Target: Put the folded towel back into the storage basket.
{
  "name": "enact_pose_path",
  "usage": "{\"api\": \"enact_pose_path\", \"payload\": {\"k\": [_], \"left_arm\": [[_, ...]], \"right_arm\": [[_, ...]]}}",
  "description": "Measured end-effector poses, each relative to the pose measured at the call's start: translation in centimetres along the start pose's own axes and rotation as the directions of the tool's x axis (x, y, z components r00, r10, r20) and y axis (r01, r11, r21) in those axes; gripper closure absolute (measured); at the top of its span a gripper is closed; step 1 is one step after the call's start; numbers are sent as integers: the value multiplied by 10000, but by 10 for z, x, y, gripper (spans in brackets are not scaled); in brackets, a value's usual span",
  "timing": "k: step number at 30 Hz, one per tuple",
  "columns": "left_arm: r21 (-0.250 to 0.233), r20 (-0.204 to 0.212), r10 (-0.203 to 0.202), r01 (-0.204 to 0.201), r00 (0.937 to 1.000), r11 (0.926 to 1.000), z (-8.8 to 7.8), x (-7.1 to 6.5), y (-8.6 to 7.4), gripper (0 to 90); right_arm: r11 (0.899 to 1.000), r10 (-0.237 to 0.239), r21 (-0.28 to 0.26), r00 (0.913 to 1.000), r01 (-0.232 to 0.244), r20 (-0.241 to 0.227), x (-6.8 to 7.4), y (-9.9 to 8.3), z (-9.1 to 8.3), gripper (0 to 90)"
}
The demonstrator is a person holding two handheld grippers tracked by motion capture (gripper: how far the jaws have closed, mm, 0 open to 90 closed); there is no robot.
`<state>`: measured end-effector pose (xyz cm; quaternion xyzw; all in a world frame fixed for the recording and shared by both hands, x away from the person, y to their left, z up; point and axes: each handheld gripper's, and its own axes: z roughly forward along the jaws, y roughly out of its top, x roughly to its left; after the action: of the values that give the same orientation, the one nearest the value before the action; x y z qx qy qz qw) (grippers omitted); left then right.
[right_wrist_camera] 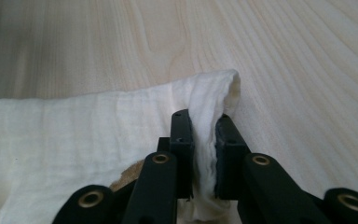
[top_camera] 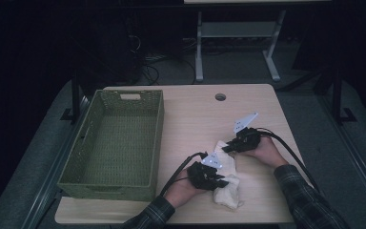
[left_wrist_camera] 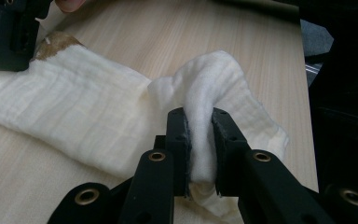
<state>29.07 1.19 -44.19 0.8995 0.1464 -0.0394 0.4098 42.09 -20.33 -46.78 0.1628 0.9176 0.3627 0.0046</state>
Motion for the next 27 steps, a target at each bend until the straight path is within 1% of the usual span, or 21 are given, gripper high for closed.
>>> {"api": "enact_pose_path", "payload": {"k": [2, 3, 5, 7, 8, 10, 11, 13, 16, 17, 20, 22, 24, 27], "left_arm": [[-53, 64, 2, -2, 10000, 10000, -1, 1, 1, 784], [-71, 83, 13, -12, 10000, 10000, -2, 1, 2, 785], [-141, 49, 46, -45, 10000, 9999, -5, 2, 4, 785], [-270, 42, -26, 27, 10000, 9996, -8, 2, 6, 785], [-261, 27, -43, 44, 10000, 9996, -10, 2, 7, 785], [-342, 4, -24, 25, 10000, 9994, -13, 2, 10, 785], [-391, 1, -90, 90, 10000, 9992, -15, 2, 11, 785], [-489, -87, -121, 117, 9999, 9987, -21, 2, 16, 785], [-536, -260, -2, -12, 9997, 9986, -31, 0, 25, 785], [-508, -305, 26, -42, 9995, 9987, -35, -1, 27, 785], [-537, -350, -35, 16, 9994, 9986, -47, -3, 35, 785], [-517, -455, -38, 14, 9990, 9987, -57, -2, 41, 785], [-535, -549, 21, -50, 9985, 9986, -65, -1, 45, 785], [-586, -612, -10, -25, 9981, 9983, -75, 0, 49, 785]], "right_arm": [[9999, -111, -13, 9999, 111, 58, 1, 1, -1, 813], [10000, -11, -69, 10000, 11, 27, 2, 2, -3, 813], [9998, 3, -180, 10000, -3, 37, 1, 4, -7, 813], [9995, 48, -321, 10000, -48, 17, 0, 6, -11, 813], [9995, 58, -316, 10000, -58, 2, 0, 8, -13, 813], [9994, -34, -336, 10000, 36, 66, -1, 12, -17, 813], [9992, -52, -396, 10000, 55, 84, -1, 13, -19, 813], [9988, -10, -495, 10000, 14, 79, -1, 18, -24, 813], [9982, -222, -556, 9996, 231, 164, -1, 26, -29, 813], [9984, -257, -495, 9995, 265, 169, -2, 31, -32, 813], [9967, -412, -685, 9988, 428, 254, -2, 42, -38, 813], [9964, -448, -710, 9986, 466, 266, -1, 50, -42, 813], [9955, -601, -716, 9976, 624, 333, -1, 59, -45, 812], [9958, -550, -720, 9981, 569, 280, 0, 70, -46, 812]]}}
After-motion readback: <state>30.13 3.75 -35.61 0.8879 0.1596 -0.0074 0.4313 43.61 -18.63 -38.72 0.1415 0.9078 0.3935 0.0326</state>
